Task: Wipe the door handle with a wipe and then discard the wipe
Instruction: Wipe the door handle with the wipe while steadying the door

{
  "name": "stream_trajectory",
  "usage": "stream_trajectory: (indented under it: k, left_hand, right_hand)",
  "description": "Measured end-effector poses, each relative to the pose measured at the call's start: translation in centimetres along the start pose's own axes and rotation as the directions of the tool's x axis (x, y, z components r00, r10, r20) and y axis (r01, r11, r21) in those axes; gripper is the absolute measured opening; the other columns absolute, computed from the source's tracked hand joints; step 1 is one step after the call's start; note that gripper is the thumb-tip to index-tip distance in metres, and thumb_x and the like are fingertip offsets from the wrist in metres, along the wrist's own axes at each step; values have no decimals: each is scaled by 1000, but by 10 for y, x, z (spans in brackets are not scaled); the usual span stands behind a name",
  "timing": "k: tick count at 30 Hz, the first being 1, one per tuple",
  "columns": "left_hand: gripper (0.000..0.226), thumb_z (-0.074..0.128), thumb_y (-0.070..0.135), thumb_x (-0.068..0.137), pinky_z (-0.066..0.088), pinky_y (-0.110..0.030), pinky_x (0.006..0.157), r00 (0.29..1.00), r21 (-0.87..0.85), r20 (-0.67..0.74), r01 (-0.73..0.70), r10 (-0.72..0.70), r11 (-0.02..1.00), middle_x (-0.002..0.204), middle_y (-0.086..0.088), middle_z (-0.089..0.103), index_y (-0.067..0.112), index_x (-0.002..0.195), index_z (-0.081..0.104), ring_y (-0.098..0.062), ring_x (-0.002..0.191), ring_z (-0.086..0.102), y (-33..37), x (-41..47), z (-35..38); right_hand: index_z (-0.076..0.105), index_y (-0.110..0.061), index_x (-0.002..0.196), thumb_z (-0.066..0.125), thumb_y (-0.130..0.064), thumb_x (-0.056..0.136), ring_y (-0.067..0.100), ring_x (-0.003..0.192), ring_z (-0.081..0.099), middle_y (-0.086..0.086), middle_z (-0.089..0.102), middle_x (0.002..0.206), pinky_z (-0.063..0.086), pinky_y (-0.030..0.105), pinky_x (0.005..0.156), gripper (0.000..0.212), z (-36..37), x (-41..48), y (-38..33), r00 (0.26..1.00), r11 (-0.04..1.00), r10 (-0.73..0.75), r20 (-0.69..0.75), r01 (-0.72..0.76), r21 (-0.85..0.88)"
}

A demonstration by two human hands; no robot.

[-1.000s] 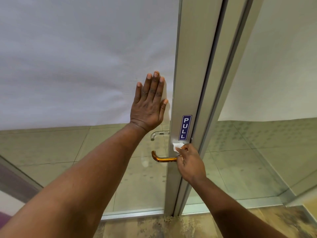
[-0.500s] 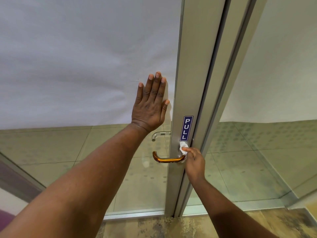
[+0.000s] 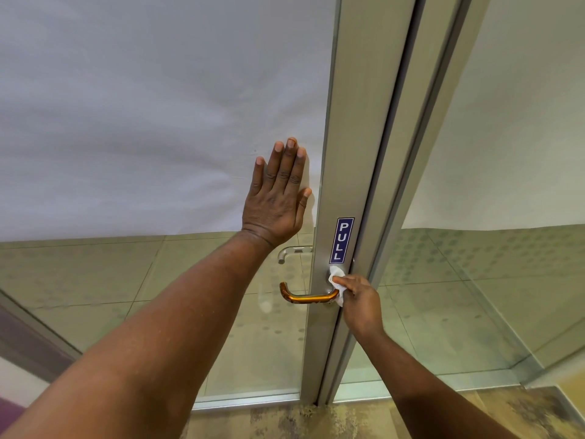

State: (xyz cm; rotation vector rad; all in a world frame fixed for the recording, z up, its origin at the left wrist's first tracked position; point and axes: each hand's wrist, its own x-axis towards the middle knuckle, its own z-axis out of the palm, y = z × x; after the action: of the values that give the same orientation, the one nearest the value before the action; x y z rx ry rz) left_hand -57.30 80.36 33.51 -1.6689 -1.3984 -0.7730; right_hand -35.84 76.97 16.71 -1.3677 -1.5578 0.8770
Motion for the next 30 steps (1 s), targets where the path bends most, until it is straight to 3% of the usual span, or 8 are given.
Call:
stream_trajectory:
  k: [4, 9, 12, 16, 23, 27, 30]
  left_hand:
    - [69, 25, 39, 106, -16, -41, 125, 1000, 6, 2, -4, 4, 1000, 170, -9, -8, 11, 159, -9, -20, 153, -27, 0, 0, 1]
    - [69, 24, 40, 106, -16, -42, 125, 1000, -1, 7, -2, 2, 1000, 170, -9, -5, 11, 159, -10, -20, 153, -27, -1, -1, 1]
    - [69, 25, 39, 106, -16, -41, 125, 1000, 3, 0, -6, 6, 1000, 167, -5, -14, 11, 159, -8, -21, 153, -27, -1, 0, 1]
    - [68, 24, 40, 106, -16, -41, 125, 1000, 0, -4, -4, 4, 1000, 167, -7, -14, 11, 159, -8, -21, 153, -27, -1, 0, 0]
    - [67, 24, 39, 106, -16, -41, 125, 1000, 3, 3, -2, 2, 1000, 170, -9, -6, 11, 159, -7, -20, 153, -28, -1, 1, 0]
    - [67, 26, 39, 106, -15, -41, 126, 1000, -8, 2, 2, -2, 1000, 167, -14, 5, 11, 159, -6, -20, 153, -27, 0, 0, -1]
    - [68, 26, 39, 106, -14, -42, 126, 1000, -11, 1, -1, 1, 1000, 168, -14, 5, 11, 159, -6, -20, 153, -25, 0, 0, 0]
  right_hand:
    - [76, -13, 116, 67, 7, 90, 15, 110, 61, -5, 64, 113, 49, 16, 94, 34, -10, 2, 3, 981, 958, -144, 131, 172, -230]
    - [74, -18, 122, 68, 4, 88, 20, 108, 56, -1, 67, 113, 49, 28, 88, 41, -23, 9, 2, 915, 779, -296, 276, 398, -484]
    - [75, -20, 121, 72, 0, 87, 25, 113, 58, 1, 69, 122, 53, 38, 92, 39, -28, 10, 0, 877, 674, -359, 319, 480, -561]
    - [74, -20, 122, 76, -5, 85, 22, 117, 59, -2, 71, 124, 53, 40, 96, 40, -32, 10, -3, 837, 592, -392, 381, 547, -592]
    - [76, -22, 120, 78, -4, 80, 19, 119, 63, -4, 75, 121, 46, 36, 104, 44, -32, 9, -5, 792, 584, -415, 449, 610, -537]
    - [75, -25, 117, 80, -9, 80, 19, 113, 65, -4, 76, 116, 47, 37, 101, 41, -25, 1, -9, 803, 632, -422, 421, 594, -498]
    - [69, -30, 125, 74, -18, 84, 22, 113, 60, -1, 74, 118, 48, 38, 96, 42, -19, -3, -16, 854, 706, -359, 376, 512, -489]
